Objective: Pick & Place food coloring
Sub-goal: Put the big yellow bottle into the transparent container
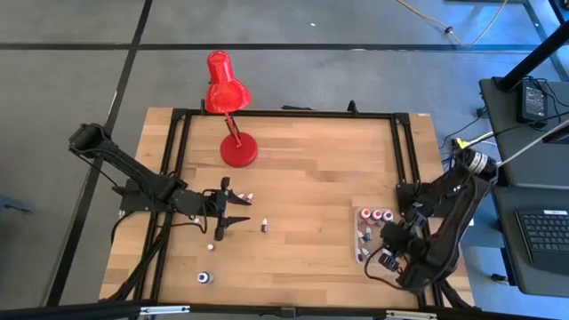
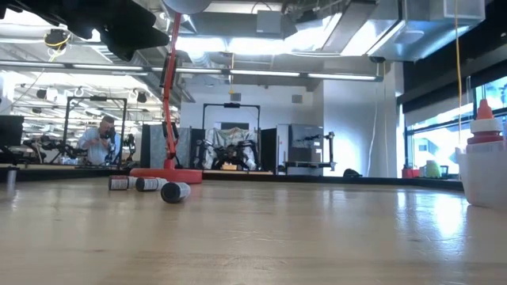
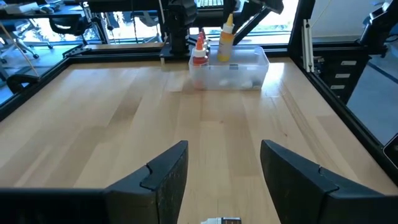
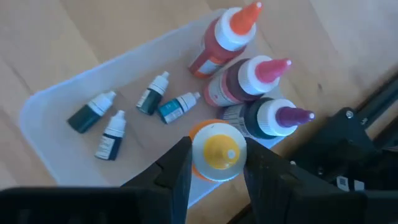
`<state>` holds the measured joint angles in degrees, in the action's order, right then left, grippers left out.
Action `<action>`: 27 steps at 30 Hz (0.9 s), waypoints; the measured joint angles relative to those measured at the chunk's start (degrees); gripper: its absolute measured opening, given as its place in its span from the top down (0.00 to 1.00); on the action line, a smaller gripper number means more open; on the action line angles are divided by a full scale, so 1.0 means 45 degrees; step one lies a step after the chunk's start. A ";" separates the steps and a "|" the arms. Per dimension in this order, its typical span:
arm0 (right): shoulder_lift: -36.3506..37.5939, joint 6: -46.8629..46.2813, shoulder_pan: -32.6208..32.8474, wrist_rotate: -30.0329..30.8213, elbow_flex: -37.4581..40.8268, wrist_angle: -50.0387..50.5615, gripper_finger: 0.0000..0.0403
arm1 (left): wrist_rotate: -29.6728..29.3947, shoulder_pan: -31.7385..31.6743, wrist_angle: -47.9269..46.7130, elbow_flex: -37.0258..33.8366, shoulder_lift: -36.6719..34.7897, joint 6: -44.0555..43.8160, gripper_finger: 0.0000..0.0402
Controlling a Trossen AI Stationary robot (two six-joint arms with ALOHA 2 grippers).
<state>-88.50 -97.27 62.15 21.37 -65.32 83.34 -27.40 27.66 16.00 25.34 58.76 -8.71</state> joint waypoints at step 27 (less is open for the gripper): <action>-0.2274 0.0005 -0.0005 -0.0008 0.0000 0.0237 0.66 | -0.0816 -0.0005 0.0016 0.0000 0.0000 -0.0010 0.52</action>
<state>-98.73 -97.25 62.13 21.33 -65.32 84.40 -31.07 27.64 16.07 25.34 58.76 -8.75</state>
